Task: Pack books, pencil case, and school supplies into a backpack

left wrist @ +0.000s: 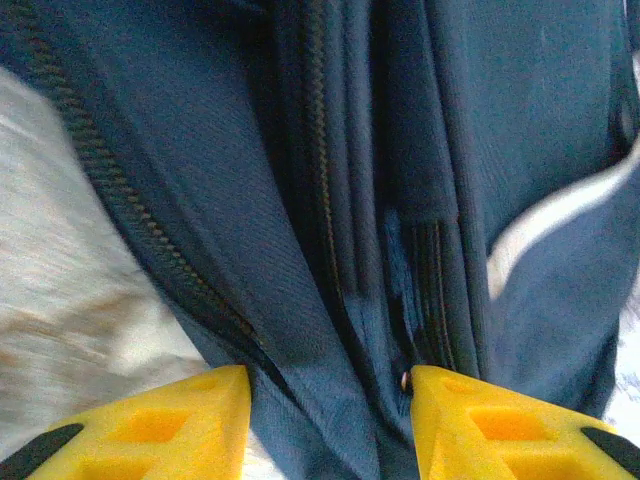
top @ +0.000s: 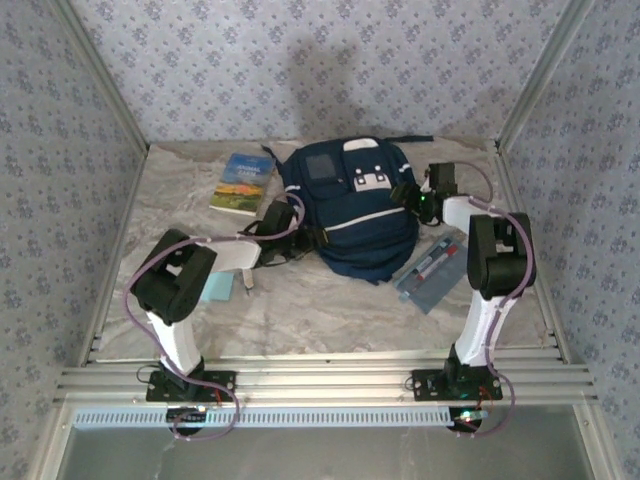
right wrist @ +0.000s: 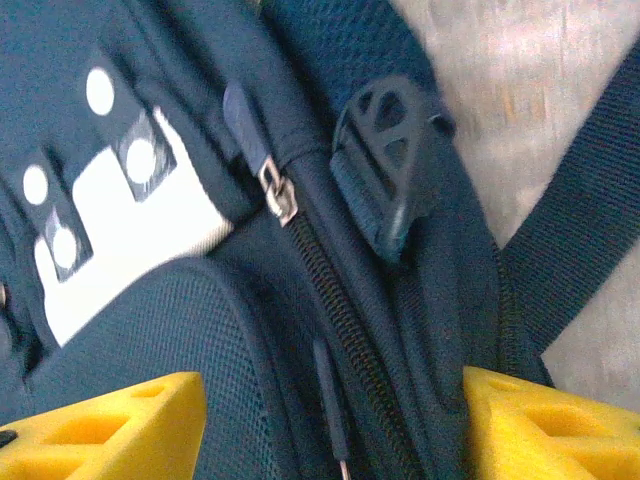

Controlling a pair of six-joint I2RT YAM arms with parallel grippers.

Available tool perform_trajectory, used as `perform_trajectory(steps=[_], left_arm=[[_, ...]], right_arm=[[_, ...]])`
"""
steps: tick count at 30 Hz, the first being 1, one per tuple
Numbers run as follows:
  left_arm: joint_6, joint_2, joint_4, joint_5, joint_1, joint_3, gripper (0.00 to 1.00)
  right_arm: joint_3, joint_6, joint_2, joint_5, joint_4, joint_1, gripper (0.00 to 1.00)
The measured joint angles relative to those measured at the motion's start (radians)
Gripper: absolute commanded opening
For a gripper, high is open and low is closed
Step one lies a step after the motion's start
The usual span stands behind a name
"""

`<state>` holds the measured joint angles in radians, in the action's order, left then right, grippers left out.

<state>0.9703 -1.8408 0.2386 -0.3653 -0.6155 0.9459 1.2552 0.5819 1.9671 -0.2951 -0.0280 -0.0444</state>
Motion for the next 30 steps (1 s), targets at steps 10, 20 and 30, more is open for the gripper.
perform_trajectory(steps=[10,20,30], left_arm=[[-0.054,0.039,-0.135,-0.04,-0.013,0.102,0.85],[-0.161,0.13,-0.217,0.083,0.275,0.141,0.84],[-0.164,-0.166,-0.151,0.143,0.306,0.296,0.8]], right_arm=[[0.206,-0.083,0.046,-0.008,-0.111,0.037,0.78],[0.063,-0.116,-0.258,0.038,-0.225,-0.028,0.79],[-0.249,-0.03,-0.502,0.094,-0.282,-0.22,0.8]])
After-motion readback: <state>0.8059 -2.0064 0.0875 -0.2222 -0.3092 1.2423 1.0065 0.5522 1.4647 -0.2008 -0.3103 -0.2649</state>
